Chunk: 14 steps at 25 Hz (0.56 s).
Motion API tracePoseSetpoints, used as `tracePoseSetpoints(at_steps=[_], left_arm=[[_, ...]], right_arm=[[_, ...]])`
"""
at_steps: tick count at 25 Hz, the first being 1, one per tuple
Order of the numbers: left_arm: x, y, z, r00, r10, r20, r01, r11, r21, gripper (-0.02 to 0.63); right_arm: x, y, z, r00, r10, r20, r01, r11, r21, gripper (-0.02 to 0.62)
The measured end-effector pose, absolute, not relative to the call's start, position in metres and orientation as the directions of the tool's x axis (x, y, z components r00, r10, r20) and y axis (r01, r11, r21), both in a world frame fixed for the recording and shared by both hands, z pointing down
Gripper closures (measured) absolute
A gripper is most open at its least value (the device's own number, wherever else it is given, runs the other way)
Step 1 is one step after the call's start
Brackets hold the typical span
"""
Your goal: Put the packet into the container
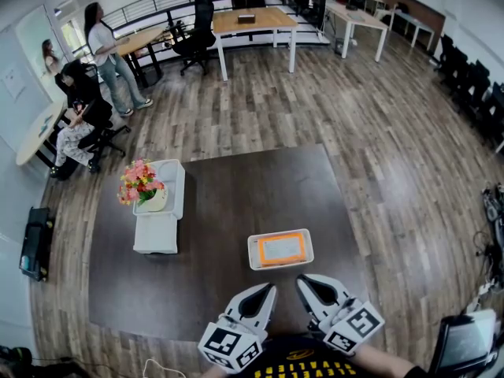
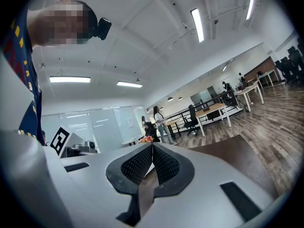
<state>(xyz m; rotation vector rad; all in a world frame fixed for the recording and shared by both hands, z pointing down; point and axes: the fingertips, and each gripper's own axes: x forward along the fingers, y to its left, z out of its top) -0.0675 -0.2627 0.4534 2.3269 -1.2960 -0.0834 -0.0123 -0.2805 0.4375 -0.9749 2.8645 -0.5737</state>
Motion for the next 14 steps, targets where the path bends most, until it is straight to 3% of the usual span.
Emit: tracePoseSetpoints(at_steps=[14], left_arm=[[-0.0668, -0.2620, 0.4510, 0.560, -0.809, 0.179, -0.787, -0.451, 0.420, 0.606]], right_arm=[[-0.0101, -0.2795, 0.4352, -0.794, -0.605, 0.066, -0.585, 0.729, -0.356, 0.584]])
